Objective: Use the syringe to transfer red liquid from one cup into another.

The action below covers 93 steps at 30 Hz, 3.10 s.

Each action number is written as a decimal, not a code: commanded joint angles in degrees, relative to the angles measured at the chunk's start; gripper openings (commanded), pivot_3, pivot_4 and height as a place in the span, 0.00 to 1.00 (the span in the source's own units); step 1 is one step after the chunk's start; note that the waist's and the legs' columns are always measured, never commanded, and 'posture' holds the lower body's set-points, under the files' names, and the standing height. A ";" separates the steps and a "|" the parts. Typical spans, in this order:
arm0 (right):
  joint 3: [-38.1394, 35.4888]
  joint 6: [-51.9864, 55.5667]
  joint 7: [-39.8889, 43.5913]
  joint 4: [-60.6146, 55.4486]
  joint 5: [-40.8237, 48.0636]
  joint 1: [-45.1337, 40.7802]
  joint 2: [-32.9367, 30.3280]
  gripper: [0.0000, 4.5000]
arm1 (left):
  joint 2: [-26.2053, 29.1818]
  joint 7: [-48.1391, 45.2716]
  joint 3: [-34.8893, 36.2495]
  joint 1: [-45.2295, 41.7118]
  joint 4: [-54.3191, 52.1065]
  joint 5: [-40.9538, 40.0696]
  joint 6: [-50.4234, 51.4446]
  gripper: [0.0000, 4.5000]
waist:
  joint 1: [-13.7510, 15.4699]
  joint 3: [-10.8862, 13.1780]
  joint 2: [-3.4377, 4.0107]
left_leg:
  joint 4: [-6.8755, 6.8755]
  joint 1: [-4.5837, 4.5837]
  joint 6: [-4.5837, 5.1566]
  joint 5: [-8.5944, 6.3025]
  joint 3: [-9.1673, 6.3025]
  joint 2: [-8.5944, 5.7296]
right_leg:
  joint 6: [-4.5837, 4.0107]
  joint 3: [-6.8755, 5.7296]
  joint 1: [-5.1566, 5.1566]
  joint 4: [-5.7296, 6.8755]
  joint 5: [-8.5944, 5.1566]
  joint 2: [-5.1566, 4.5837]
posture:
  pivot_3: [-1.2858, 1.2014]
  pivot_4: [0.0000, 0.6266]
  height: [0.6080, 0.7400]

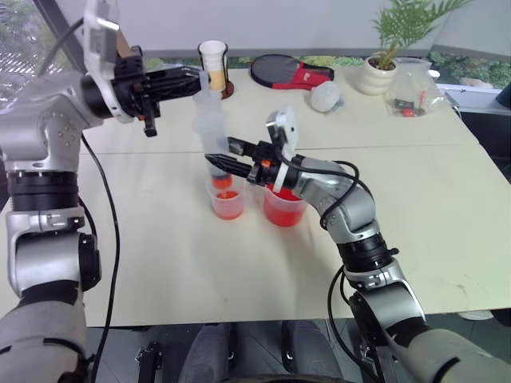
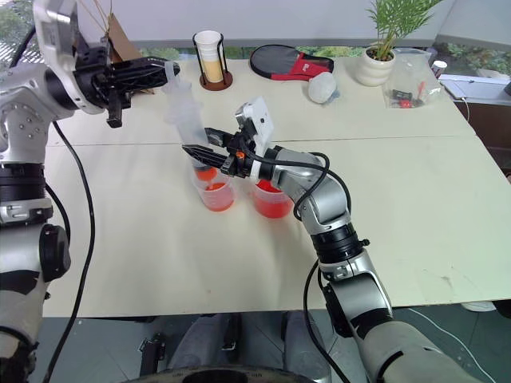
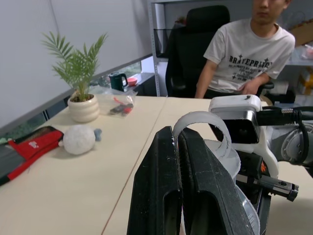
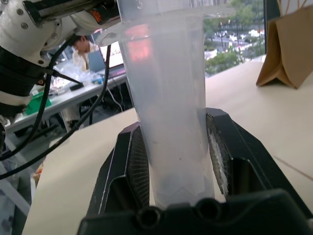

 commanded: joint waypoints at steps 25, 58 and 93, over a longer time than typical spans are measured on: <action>-5.31 -3.36 -0.62 -0.41 0.87 -8.79 -1.77 0.30 | -2.02 0.19 -4.55 7.32 -4.47 2.03 -0.22 0.00 | 0.04 0.00 0.00 | 0.00 0.00 0.00 0.00 0.00 0.00 | 0.00 0.00 0.00 -0.01 0.00 0.00 | 0.52 0.24 1.00; -23.74 27.74 -11.87 -0.08 21.23 -16.57 -9.98 0.30 | 5.29 8.22 4.83 18.61 -17.25 -5.46 6.34 0.85 | 0.60 0.01 -0.03 | -0.13 -0.01 -0.03 0.01 -0.06 -0.07 | -0.02 0.01 -0.04 -0.13 0.00 -0.23 | 0.52 0.24 1.00; -20.59 66.55 -25.60 12.24 13.97 -3.50 -39.23 0.30 | -2.67 9.89 -3.41 22.64 -24.94 -6.63 5.11 0.85 | 0.41 0.02 0.01 | -0.17 -0.09 0.22 -0.12 0.35 -0.05 | -0.02 -0.01 0.17 -0.88 0.00 -0.28 | 0.52 0.24 1.00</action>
